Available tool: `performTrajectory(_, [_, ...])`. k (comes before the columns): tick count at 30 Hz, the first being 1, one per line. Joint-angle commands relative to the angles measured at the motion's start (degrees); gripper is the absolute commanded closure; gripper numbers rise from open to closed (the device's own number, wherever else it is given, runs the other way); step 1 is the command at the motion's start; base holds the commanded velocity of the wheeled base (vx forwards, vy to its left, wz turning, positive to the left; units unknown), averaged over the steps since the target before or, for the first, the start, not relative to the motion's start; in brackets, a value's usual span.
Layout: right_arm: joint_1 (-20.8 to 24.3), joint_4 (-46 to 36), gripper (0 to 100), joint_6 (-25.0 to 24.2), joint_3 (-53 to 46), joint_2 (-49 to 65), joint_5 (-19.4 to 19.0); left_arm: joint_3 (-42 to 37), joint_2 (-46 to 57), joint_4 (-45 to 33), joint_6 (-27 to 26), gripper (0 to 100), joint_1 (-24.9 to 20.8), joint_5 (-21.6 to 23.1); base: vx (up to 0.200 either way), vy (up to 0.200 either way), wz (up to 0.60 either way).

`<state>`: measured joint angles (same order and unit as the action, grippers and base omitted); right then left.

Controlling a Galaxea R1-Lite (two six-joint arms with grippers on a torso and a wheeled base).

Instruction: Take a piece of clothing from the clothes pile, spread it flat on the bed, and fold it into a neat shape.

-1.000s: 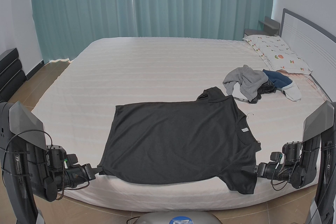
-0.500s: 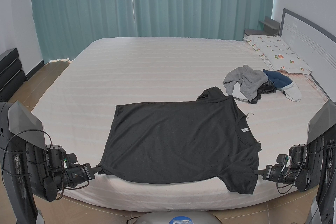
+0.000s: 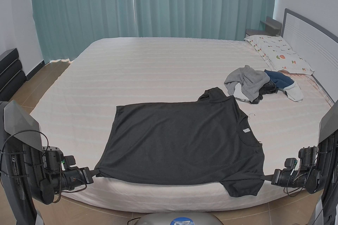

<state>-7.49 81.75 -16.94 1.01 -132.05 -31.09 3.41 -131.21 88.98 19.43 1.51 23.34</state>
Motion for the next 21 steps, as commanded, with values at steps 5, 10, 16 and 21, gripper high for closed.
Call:
performTrajectory(5, [-0.4,-11.7,100,6.0,-1.0,8.0,0.1,-3.1,-0.3,0.4,-7.6,100,0.2,-2.9,0.0,0.0,0.0])
performTrajectory(10, [-0.5,-14.3,100,9.3,-1.0,8.9,0.1,-3.1,-1.5,0.1,-8.4,100,0.2,-4.4,0.0,0.0,0.0])
performTrajectory(16, [-1.7,-15.7,100,10.4,-1.0,9.3,0.2,-3.1,-0.8,-4.3,-10.6,100,-0.7,-4.7,0.0,0.0,0.0])
performTrajectory(21, [-3.0,-19.3,100,14.0,-1.0,10.4,0.2,-3.1,2.3,-12.2,-15.6,100,-0.7,-4.6,0.0,0.0,0.0])
